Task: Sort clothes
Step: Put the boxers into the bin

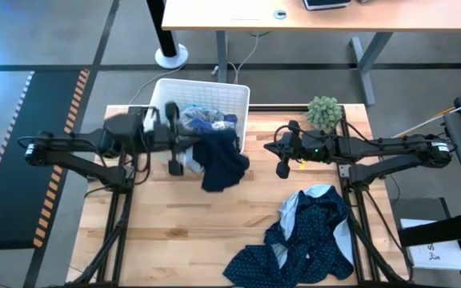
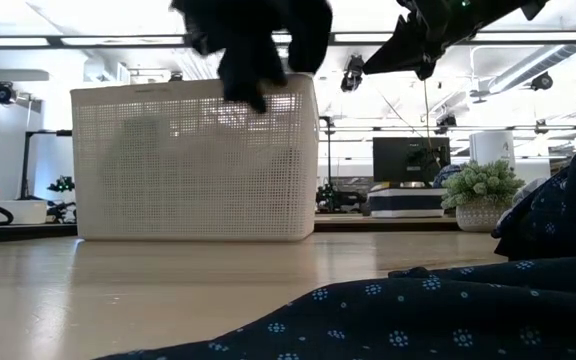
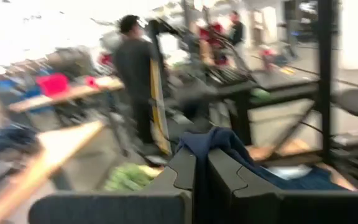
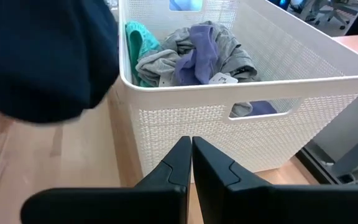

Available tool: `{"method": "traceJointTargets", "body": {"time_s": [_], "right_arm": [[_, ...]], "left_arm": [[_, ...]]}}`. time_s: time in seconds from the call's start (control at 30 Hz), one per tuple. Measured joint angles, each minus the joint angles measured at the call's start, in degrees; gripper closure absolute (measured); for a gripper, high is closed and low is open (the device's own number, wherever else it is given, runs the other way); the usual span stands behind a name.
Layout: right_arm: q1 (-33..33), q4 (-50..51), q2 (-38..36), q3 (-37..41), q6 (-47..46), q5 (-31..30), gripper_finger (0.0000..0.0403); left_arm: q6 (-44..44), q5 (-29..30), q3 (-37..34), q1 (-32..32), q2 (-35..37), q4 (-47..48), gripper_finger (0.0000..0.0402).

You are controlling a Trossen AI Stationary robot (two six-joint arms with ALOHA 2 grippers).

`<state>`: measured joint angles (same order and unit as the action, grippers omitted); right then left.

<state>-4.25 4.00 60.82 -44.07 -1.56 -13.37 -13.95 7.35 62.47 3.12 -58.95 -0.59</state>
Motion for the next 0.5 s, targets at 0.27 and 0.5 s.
{"method": "traceJointTargets", "body": {"time_s": [0.27,0.5], "right_arm": [[0.0,-0.1,0.0,0.0,-0.4,0.0,0.0403],[0.2,-0.1,0.0,0.0,-0.4,0.0,0.0403]], "left_arm": [[-7.0,1.2,13.8,-9.5,-6.3,2.9,0.0401],[-8.7,1.2,26.1,-19.8,-13.9,12.9,0.0402]]}}
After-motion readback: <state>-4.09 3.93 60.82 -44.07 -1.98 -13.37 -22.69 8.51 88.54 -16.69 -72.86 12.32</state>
